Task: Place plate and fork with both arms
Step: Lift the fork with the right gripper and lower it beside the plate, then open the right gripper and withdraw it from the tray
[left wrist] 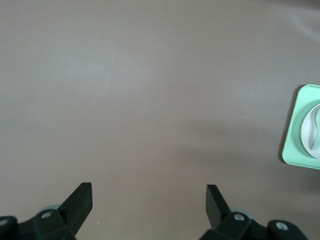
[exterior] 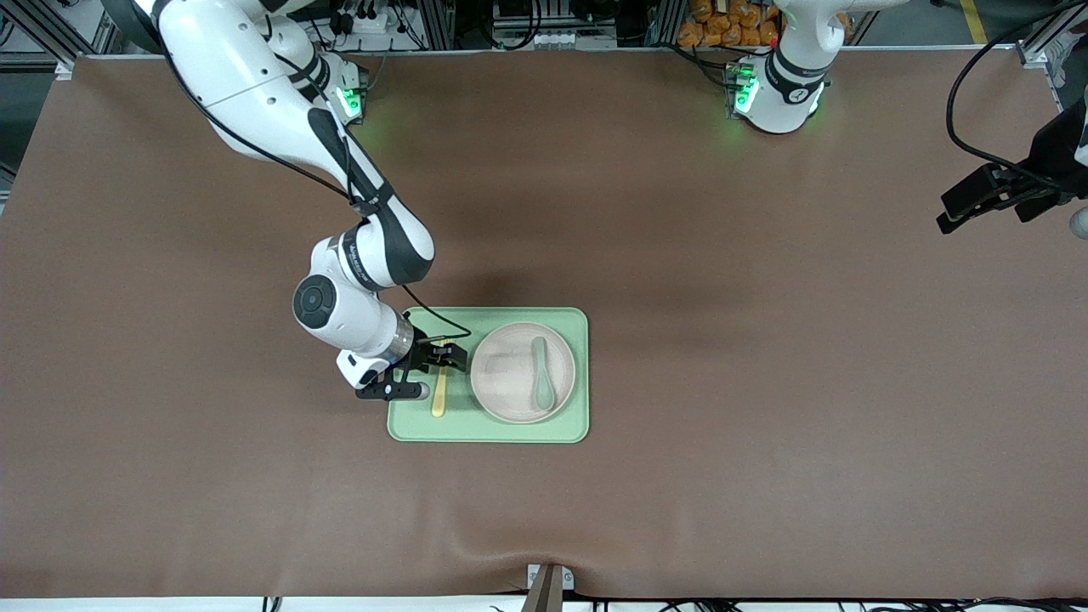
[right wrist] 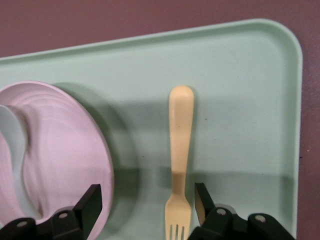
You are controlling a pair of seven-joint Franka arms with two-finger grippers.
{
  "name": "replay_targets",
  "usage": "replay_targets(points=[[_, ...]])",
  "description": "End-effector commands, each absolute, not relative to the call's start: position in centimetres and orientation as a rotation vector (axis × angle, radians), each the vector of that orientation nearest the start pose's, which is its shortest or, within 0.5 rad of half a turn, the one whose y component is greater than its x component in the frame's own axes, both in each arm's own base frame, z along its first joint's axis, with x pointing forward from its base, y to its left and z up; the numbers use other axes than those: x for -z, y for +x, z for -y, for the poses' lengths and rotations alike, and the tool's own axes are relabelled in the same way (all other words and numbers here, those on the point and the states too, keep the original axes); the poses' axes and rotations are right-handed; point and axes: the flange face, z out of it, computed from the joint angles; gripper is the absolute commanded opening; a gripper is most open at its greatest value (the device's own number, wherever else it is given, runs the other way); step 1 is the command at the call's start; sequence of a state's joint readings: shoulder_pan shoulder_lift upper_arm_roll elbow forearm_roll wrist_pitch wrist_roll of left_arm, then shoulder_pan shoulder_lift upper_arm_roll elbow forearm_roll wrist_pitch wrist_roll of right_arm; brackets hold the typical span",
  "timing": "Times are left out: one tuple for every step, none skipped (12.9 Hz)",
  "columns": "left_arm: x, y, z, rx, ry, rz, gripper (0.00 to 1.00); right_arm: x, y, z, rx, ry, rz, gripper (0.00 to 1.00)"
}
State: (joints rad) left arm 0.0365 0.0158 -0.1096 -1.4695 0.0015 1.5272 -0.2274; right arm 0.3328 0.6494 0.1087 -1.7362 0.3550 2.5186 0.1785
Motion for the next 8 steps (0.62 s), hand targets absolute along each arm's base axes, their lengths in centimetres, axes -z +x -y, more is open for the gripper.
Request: replay_targets(points=[[-66.4, 54.7, 3.9, 0.058, -3.149, 0.214, 1.00, -24.3, 62.3, -27.5, 0.052, -2.826, -0.014, 1.00], [-66.4, 54.7, 3.8, 0.055, -3.149, 0.216, 1.00, -25.1, 62.5, -27.1, 0.063, -2.836, 0.001, 1.00], [-66.4, 54.6, 3.9, 0.058, -3.149, 0.214, 1.00, -26.1, 62.5, -26.6, 0.037, -2.843, 0.013, 1.00], [-66.5, 54.6, 3.9, 0.060, -3.149, 0.214, 1.00, -27.5, 62.9, -26.1, 0.008, -2.842, 0.012, 1.00], [-66.4, 54.6, 3.9, 0.058, -3.149, 0.214, 1.00, -29.1, 63.2, -25.5, -0.030, -2.840, 0.013, 1.00], [-66.4, 54.6, 3.9, 0.055, -3.149, 0.214, 1.00, -30.6, 63.6, -24.9, -0.061, -2.837, 0.014, 1.00], [-66.4, 54.6, 3.9, 0.058, -3.149, 0.214, 1.00, -32.2, 63.9, -23.8, -0.083, -2.843, 0.010, 1.00], [-66.5, 54.6, 4.0, 0.060, -3.149, 0.212, 1.00, -33.7, 64.1, -22.6, -0.105, -2.858, 0.009, 1.00]])
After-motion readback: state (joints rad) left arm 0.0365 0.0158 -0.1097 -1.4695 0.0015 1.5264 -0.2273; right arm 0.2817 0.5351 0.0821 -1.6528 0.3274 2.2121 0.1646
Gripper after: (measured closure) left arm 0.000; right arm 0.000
